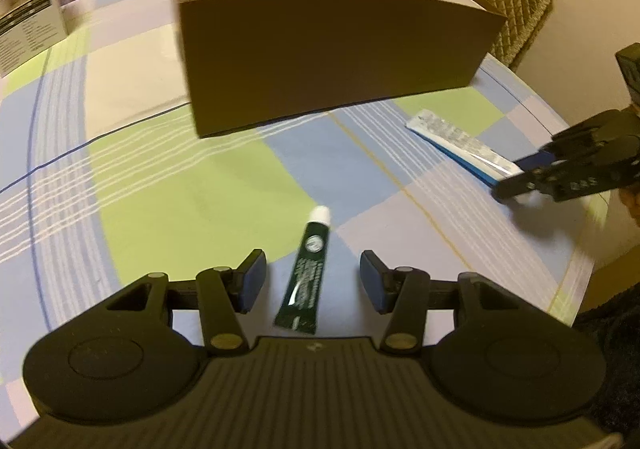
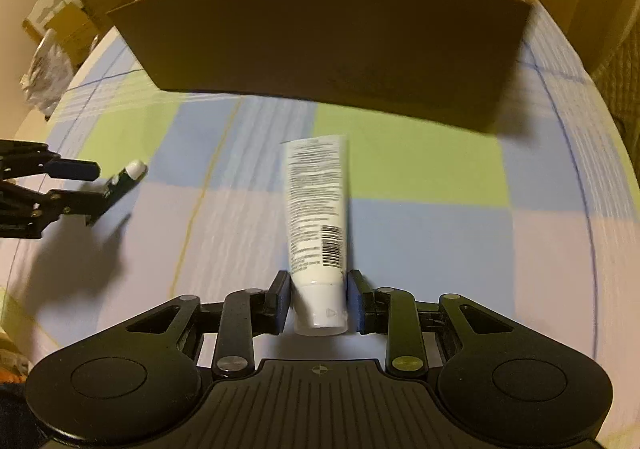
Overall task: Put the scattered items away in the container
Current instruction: 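Grasp the small green tube with the left tool while the right tool grasps the white squeeze tube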
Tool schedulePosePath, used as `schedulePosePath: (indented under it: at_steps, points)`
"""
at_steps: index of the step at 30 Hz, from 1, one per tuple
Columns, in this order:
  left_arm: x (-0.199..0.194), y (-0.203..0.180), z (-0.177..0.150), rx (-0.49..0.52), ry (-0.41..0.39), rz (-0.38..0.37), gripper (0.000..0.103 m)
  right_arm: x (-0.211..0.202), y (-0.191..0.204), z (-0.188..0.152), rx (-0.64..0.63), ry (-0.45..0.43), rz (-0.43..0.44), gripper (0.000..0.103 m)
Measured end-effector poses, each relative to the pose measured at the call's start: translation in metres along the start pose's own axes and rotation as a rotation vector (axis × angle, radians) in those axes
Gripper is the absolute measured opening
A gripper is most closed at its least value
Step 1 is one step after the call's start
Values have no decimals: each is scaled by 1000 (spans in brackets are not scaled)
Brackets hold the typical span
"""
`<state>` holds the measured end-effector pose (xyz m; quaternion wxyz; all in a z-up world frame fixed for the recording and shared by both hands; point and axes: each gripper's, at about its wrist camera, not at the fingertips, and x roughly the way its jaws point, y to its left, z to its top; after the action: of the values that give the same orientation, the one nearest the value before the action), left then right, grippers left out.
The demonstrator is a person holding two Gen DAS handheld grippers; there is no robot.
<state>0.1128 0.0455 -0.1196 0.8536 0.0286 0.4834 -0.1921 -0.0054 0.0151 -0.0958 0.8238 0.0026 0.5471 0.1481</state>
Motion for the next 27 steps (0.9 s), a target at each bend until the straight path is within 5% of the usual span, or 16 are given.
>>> schedulePosePath:
  at_steps: [2, 10, 13, 20, 22, 27]
  points:
    - [9, -6, 2, 13, 10, 16, 32, -6, -4, -5, 11, -14, -11, 47]
    - [28, -22, 9, 125, 35, 81, 28, -15, -4, -2, 6, -50, 6, 47]
    - [27, -29, 8, 146, 45, 57, 19, -10, -1, 2, -17, -50, 13, 47]
    - [20, -39, -2, 133, 67, 63, 14, 3, 16, 3, -190, -62, -33, 47]
    - [18, -43, -3, 140, 83, 73, 13, 3, 23, 0, -269, -62, -55, 33]
    - [17, -58, -5, 156, 115, 106, 13, -3, 16, -3, -235, -31, -11, 33]
